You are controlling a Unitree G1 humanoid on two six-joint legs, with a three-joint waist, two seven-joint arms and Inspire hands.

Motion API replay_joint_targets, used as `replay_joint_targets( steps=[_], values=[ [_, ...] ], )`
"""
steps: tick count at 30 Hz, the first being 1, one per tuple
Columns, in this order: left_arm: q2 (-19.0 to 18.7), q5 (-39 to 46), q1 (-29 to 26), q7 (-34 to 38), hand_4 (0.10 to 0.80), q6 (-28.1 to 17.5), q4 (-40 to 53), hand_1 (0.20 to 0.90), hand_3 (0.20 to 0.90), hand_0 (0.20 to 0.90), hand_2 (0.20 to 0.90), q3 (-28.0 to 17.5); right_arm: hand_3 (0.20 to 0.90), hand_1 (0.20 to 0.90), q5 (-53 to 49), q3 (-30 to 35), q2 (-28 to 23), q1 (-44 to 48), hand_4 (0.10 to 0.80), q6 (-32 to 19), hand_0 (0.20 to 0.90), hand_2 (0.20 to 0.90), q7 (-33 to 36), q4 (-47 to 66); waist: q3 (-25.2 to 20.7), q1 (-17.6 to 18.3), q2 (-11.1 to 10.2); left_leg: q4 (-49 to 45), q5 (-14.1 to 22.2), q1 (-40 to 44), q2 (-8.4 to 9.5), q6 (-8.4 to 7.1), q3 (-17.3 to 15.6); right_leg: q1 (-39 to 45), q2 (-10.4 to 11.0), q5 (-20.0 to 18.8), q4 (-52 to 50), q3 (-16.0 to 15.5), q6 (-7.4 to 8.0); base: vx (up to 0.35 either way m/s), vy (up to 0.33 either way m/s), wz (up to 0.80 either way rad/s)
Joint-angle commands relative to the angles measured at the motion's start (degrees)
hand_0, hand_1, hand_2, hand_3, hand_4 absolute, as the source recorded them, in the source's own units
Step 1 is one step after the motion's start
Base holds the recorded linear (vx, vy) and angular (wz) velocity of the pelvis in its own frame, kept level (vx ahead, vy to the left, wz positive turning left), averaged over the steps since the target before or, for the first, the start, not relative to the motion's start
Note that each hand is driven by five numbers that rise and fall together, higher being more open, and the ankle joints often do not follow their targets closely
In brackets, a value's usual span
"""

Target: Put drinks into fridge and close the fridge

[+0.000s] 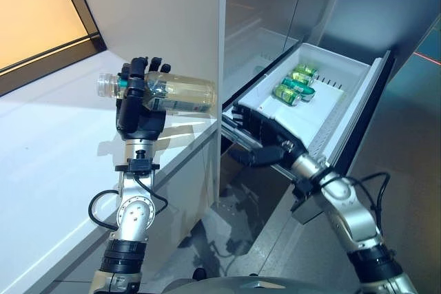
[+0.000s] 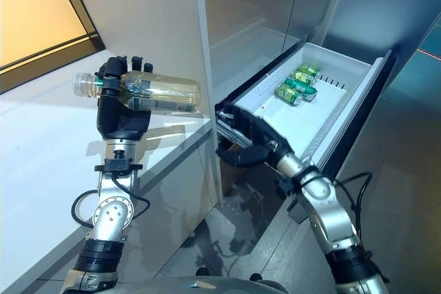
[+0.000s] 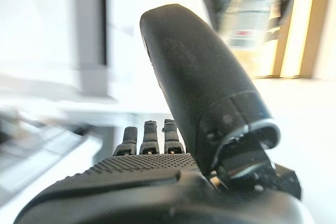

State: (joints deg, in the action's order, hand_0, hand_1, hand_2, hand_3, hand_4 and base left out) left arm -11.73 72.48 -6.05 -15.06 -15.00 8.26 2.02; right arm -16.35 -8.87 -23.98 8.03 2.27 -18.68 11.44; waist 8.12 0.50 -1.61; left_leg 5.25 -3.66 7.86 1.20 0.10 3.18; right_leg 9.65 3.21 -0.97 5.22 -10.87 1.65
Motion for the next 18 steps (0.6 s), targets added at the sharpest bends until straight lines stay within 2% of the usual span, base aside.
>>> replay_joint_targets(
  steps=[1, 6, 14, 18],
  values=[
    [-2.7, -4.0, -8.9, -2.2, 0.100, -1.5, 11.3, 0.300, 0.200, 0.300, 0.300, 1.2, 0.900, 0.900, 6.9, 2.4, -1.9, 8.2, 0.800, -10.0, 0.900, 0.900, 2.9, 8.9, -4.9, 0.0, 0.2, -0.2, 4.8, 1.9, -0.35, 0.44, -7.2, -0.2, 0.4, -0.4, -1.1, 3.2, 1.55, -0.009, -0.005, -0.06],
    [-3.1, -6.5, -9.6, 0.5, 0.100, -0.7, 12.4, 0.300, 0.200, 0.300, 0.300, 2.8, 0.900, 0.900, 12.2, 2.6, -5.4, 10.7, 0.800, -8.6, 0.900, 0.900, 2.0, 12.6, -5.1, 0.5, 0.0, -0.2, 4.9, 2.0, -0.37, 0.48, -7.7, -0.3, 0.1, -0.5, -1.1, 4.1, 1.49, -0.007, -0.006, -0.04],
    [-3.9, -9.9, -12.4, 3.5, 0.100, -1.9, 11.4, 0.300, 0.200, 0.300, 0.300, 6.0, 0.900, 0.900, 17.9, -1.2, -10.8, 16.6, 0.800, -1.8, 0.900, 0.900, -1.1, 12.3, -5.2, 1.2, -0.5, -0.2, 4.8, 2.0, -0.56, 0.23, -8.4, -0.5, -0.1, -0.9, -1.1, 5.0, 1.49, -0.008, 0.000, -0.10],
    [-4.1, -11.5, -13.5, 4.6, 0.100, -3.3, 10.7, 0.300, 0.200, 0.300, 0.300, 7.4, 0.900, 0.900, 16.6, -3.3, -12.1, 18.5, 0.800, 1.9, 0.900, 0.900, -3.5, 11.7, -5.4, 1.4, -0.9, -0.2, 4.7, 1.9, -0.57, 0.19, -8.5, -0.7, -0.2, -0.9, -1.3, 5.3, 1.49, -0.001, 0.001, -0.01]
  ],
)
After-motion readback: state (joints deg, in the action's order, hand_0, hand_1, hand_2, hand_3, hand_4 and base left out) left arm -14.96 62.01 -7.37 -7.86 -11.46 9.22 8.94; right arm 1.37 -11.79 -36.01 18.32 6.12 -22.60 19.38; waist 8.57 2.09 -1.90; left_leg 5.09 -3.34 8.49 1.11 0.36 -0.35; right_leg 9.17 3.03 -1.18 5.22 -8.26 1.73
